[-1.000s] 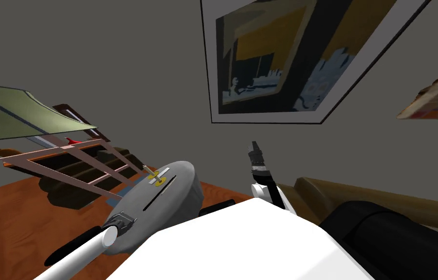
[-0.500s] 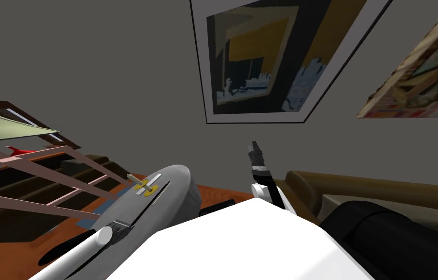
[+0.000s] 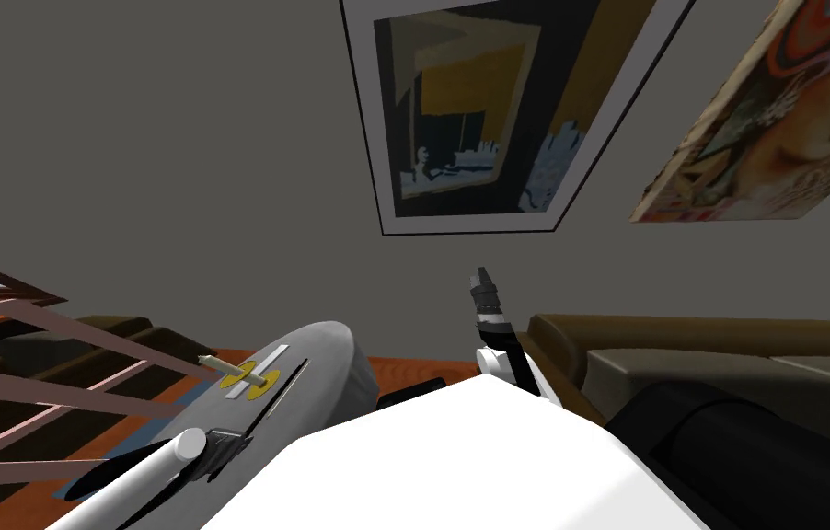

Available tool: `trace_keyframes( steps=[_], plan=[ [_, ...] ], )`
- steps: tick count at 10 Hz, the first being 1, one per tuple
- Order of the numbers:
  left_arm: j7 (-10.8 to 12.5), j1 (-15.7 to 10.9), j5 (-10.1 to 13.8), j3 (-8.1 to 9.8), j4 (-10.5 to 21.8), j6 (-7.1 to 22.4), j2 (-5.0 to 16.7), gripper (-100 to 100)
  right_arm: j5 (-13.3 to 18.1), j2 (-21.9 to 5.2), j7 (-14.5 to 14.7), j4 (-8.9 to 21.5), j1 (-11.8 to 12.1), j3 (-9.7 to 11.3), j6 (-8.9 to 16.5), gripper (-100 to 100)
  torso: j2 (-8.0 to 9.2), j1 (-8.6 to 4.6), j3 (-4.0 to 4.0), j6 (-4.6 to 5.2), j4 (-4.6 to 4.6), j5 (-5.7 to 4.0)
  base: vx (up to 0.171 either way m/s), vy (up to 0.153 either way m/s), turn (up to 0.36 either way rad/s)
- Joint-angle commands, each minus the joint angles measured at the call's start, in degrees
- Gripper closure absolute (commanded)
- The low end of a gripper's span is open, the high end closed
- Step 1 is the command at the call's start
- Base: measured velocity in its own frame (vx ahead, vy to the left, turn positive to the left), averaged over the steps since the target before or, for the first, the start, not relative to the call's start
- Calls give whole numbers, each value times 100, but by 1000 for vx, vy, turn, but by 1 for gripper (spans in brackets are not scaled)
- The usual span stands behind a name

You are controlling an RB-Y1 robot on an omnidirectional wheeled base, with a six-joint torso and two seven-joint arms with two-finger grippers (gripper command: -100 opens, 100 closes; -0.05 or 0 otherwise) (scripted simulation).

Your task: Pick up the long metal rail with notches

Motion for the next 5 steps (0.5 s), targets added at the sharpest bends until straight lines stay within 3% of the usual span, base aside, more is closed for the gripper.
trace_keyframes(
  steps=[1, 5],
  plan=[
    [73, -36, 14, 48, 79, 203, 28, -100, 0, 0, 0, 0, 0, 0, 0, 0, 0, 0, 0, 0, 0, 0, 49, 41, -106],
    [349, -408, 97, 267, 828, 876, 284, -100, 0, 0, 0, 0, 1, -1, 0, 0, -6, 4, -4, -3, -2, 1, 62, 47, -206]
  ],
)
